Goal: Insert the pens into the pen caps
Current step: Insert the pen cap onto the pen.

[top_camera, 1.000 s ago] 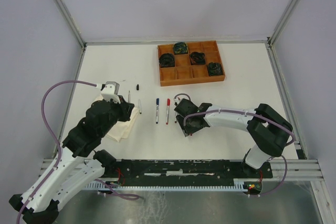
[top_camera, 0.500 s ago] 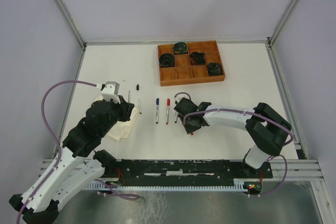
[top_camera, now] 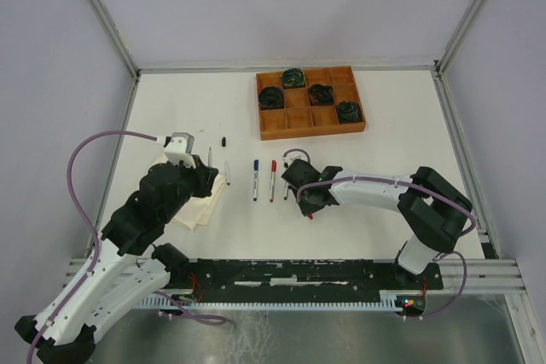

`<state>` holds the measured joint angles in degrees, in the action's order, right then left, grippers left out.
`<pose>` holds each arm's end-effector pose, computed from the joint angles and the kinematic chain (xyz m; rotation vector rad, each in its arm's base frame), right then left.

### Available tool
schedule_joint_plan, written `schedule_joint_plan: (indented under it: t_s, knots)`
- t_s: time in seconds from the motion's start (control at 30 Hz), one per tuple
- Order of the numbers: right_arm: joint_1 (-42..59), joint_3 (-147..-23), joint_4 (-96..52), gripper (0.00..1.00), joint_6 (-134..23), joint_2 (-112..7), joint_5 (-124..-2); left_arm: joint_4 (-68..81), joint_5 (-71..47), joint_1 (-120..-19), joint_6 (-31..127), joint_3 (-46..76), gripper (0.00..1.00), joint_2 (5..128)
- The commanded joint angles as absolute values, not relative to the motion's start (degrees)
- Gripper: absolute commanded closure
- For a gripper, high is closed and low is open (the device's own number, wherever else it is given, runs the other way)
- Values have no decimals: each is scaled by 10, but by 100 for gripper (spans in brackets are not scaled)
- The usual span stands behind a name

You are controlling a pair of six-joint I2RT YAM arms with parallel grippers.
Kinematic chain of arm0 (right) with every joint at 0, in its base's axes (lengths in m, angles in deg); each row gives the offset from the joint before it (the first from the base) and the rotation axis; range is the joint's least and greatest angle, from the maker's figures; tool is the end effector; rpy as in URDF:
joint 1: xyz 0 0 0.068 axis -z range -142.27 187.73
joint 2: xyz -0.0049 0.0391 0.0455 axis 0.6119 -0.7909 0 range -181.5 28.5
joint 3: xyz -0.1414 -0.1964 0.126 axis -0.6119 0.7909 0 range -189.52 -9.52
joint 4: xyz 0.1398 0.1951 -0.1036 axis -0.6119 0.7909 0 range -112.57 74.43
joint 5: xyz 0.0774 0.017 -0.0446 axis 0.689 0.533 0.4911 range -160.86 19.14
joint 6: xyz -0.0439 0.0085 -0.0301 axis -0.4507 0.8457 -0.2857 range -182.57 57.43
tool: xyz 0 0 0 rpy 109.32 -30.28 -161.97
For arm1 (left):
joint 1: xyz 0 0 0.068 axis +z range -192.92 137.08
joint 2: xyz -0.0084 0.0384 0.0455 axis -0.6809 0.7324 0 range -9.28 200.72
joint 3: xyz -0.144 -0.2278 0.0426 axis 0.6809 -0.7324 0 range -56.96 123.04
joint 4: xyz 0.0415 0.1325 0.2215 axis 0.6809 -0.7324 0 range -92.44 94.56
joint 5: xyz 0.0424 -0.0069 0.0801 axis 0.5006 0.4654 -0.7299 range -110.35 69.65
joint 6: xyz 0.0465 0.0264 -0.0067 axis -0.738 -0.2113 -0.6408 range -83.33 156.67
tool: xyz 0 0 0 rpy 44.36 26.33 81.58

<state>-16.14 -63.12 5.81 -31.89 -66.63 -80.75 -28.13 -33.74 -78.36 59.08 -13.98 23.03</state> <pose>0.1845 0.2421 0.1566 -0.5138 2.7157 0.1523 0.1084 -0.0671 0.3182 0.0686 1.9686 -0.4387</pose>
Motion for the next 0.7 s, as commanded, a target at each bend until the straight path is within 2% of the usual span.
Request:
schedule_joint_plan:
  t_s: [0.0, 0.27, 0.5, 0.67]
  knots:
    - [-160, -614, 54, 80, -305, -686, -815, -262, -345, -783, 607, -138, 97, 228]
    - [-159, -597, 63, 90, -300, -610, -835, -252, -336, -783, 612, -146, 97, 216]
    - [-154, -574, 41, 90, -314, -480, -815, -206, -303, -783, 625, -161, 97, 196]
    - [-153, -519, -69, 92, -259, -379, -814, -115, -214, -783, 644, -208, 97, 196]
